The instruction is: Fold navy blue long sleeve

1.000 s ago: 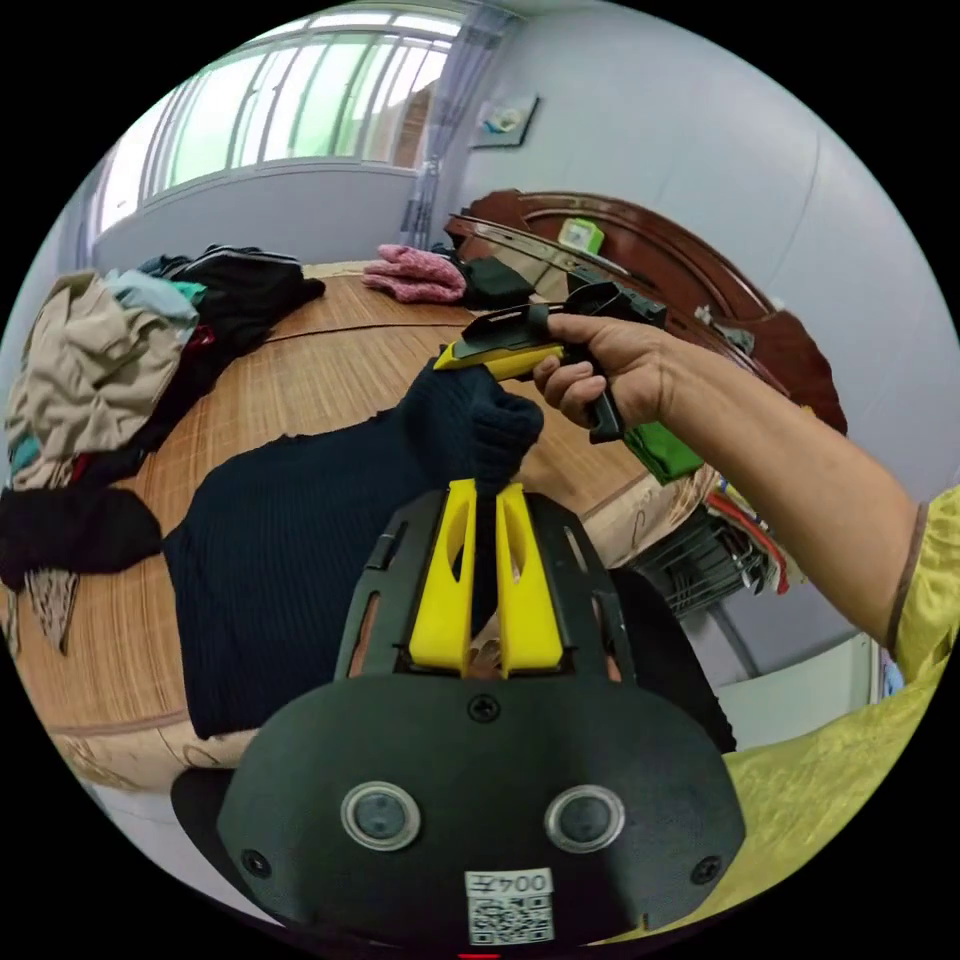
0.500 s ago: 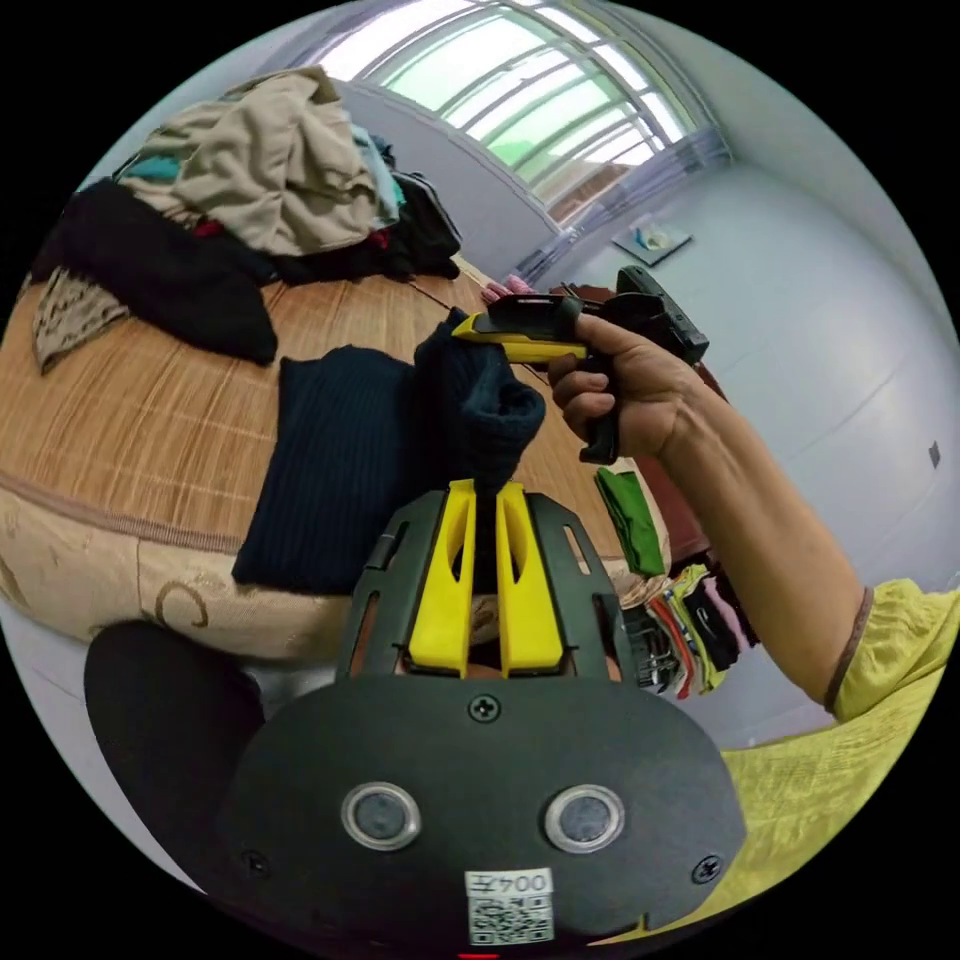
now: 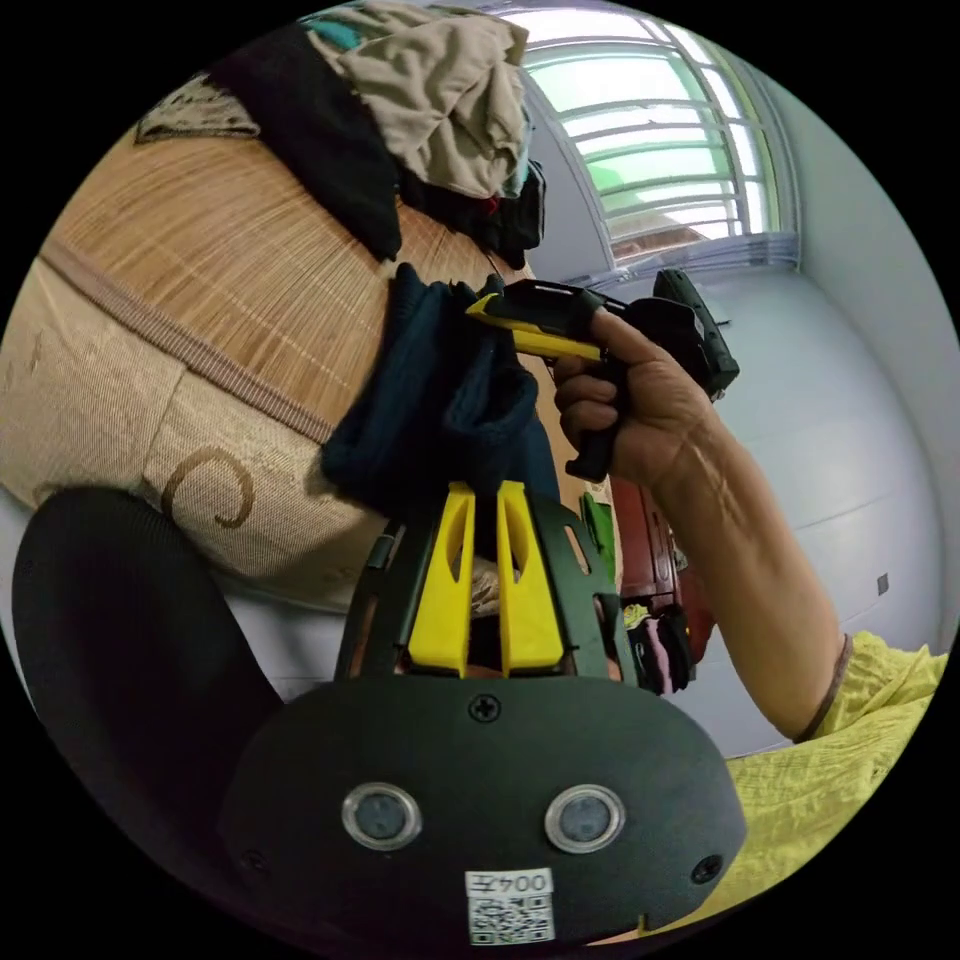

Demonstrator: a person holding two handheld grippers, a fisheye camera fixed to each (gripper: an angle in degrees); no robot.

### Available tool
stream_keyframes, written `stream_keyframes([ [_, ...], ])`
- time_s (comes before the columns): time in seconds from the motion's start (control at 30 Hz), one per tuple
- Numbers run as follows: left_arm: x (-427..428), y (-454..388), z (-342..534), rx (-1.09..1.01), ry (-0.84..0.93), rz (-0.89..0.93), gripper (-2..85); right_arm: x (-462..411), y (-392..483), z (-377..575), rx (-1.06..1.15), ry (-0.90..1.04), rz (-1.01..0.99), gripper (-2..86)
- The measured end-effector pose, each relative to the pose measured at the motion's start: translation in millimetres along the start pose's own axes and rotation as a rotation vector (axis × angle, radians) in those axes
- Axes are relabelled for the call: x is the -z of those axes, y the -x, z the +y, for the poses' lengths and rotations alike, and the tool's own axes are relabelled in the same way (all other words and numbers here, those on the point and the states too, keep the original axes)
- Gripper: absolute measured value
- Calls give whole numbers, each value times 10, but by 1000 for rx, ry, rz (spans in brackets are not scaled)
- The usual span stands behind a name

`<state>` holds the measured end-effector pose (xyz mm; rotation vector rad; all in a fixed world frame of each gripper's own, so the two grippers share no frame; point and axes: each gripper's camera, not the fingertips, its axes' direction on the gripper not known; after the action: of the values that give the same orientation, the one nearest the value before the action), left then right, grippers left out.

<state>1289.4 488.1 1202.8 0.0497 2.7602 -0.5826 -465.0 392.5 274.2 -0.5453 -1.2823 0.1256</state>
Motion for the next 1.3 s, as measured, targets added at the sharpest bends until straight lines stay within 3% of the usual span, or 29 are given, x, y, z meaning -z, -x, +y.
stream_keyframes([
  [0.23,111,559,-25,66,-18,55,34,72,434,386,147,-90,-228,76],
  [0.53,233,1001,-145,74,-43,63,61,528,80,1835,232,-363,-111,125],
  [0.83,79,1088,-303,40,-8,-2,87,-205,94,2992,234,-278,39,161],
  [1.3,-24,857,-370,-5,-28,-176,31,-764,563,3339,204,-248,172,129],
])
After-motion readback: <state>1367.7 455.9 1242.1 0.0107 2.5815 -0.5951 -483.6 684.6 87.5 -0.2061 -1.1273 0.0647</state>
